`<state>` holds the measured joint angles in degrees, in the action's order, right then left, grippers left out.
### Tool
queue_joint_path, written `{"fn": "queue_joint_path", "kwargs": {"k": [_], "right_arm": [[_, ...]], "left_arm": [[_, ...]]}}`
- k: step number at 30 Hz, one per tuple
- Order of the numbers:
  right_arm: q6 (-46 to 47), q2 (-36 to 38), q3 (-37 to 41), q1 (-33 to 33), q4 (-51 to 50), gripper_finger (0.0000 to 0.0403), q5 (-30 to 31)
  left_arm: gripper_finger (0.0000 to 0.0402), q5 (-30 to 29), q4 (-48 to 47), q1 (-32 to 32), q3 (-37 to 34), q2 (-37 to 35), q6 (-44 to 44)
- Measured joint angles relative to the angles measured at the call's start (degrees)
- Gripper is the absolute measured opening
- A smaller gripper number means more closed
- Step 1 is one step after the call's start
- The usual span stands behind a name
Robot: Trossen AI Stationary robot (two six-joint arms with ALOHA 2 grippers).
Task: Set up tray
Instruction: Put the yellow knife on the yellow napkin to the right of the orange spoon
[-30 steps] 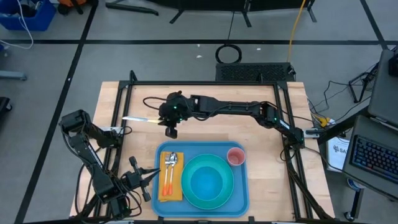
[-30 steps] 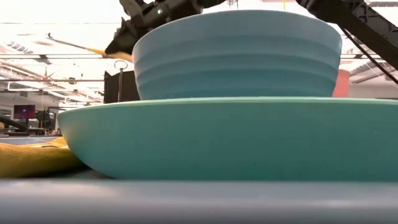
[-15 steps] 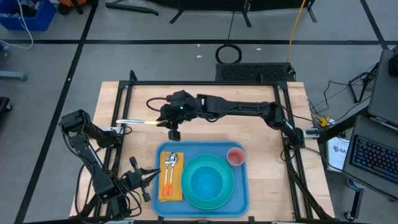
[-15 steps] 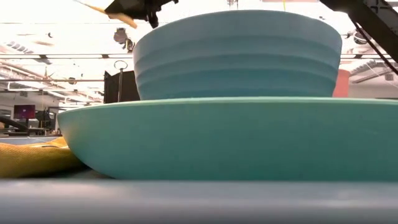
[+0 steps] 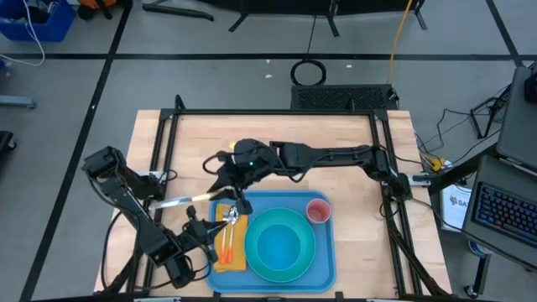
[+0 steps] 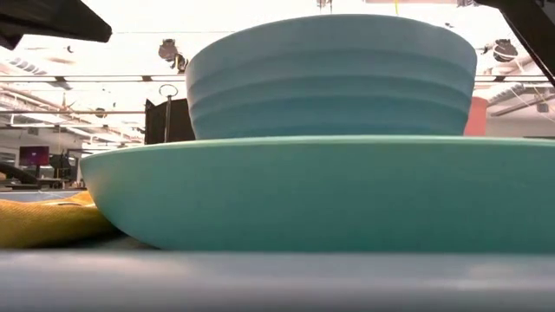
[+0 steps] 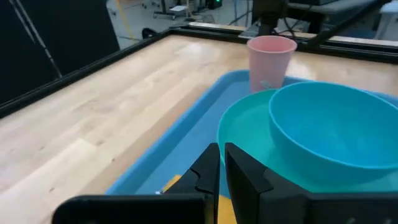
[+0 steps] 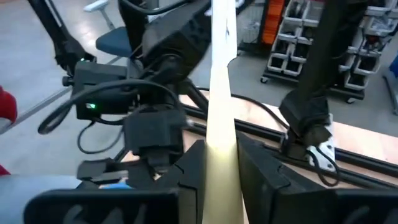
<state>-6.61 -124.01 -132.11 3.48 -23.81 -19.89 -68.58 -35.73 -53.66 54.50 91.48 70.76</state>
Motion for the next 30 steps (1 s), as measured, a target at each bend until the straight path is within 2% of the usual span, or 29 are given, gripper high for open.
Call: {"fn": "queue_joint_path", "kwargs": {"k": [10, 15, 18, 22, 30], "right_arm": [[-2.0, 2.1, 0.1, 3.1, 0.0, 0.0060, -1.4], [-3.9, 4.9, 0.0, 5.5, 0.5, 0.0060, -1.5], [-5.2, 6.0, 0.0, 7.3, -0.9, 0.0060, -1.6], [-5.8, 7.1, 0.0, 9.2, -1.2, 0.0060, -5.1], [-5.4, 7.7, 0.0, 10.9, 0.4, 0.0060, -7.9]], "left_arm": [[0.0031, -1.5, 0.1, 0.7, 0.0, 0.0, -0.3], [0.0031, -7.7, 0.4, -0.6, 0.0, 0.0, -1.8], [0.0031, -14.2, 0.5, -2.4, 0.0, 0.0, -4.5], [0.0031, -19.8, 1.8, -4.3, 0.0, -0.1, -12.1], [0.0031, -21.7, 7.6, -4.3, 2.3, -1.4, -30.7]]}}
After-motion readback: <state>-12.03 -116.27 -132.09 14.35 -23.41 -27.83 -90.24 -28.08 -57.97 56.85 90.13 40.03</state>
